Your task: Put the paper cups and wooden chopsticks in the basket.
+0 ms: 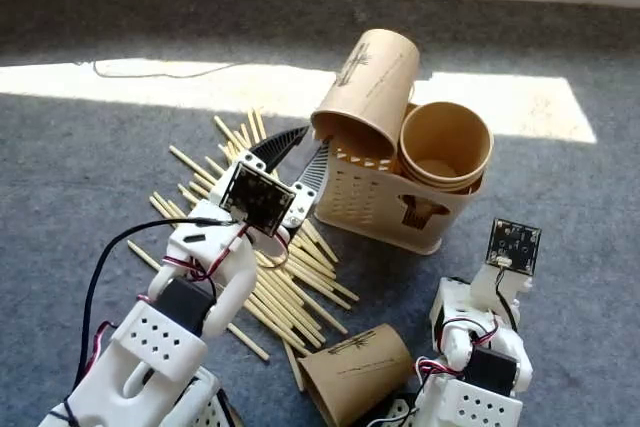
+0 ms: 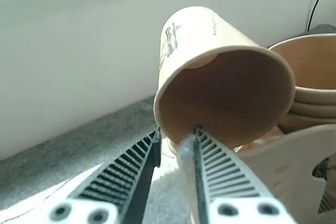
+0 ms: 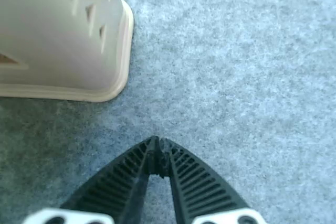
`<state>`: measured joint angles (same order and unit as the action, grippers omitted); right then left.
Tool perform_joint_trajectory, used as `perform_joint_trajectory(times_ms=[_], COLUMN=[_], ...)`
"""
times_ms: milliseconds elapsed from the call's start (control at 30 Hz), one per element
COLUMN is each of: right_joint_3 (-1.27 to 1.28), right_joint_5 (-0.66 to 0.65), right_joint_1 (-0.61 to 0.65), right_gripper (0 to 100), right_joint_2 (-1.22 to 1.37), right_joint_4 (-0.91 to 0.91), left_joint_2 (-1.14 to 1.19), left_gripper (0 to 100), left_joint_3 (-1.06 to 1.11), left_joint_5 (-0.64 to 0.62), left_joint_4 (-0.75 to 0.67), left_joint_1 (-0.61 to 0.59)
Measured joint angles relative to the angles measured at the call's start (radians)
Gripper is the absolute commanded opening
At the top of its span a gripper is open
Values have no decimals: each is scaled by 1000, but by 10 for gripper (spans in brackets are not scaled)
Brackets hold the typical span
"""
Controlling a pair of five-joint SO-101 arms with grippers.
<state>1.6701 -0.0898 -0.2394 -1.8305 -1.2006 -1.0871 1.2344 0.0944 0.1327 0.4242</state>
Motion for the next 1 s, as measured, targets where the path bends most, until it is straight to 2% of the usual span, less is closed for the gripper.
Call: perform_joint_trajectory(times_ms=[167,367,567,867,1000], right_joint_3=[0,0,0,0,0], right_joint_5=[0,0,0,0,0], right_joint_1=[0,0,0,0,-5], right_gripper=[19,19,19,19,19], right_joint_2=[0,0,0,0,0], right_joint_4=[0,6,8,8,8], left_joint_2=[-137,-193,-46,279,339], left_gripper=[158,162,188,192,113], left_joint_3=[-5,-6,-51,-282,-319], left_joint_5=[0,0,0,-64,-71], left_joint_4=[158,170,92,74,74], left_joint_1=[5,-40,-61,-60,-60])
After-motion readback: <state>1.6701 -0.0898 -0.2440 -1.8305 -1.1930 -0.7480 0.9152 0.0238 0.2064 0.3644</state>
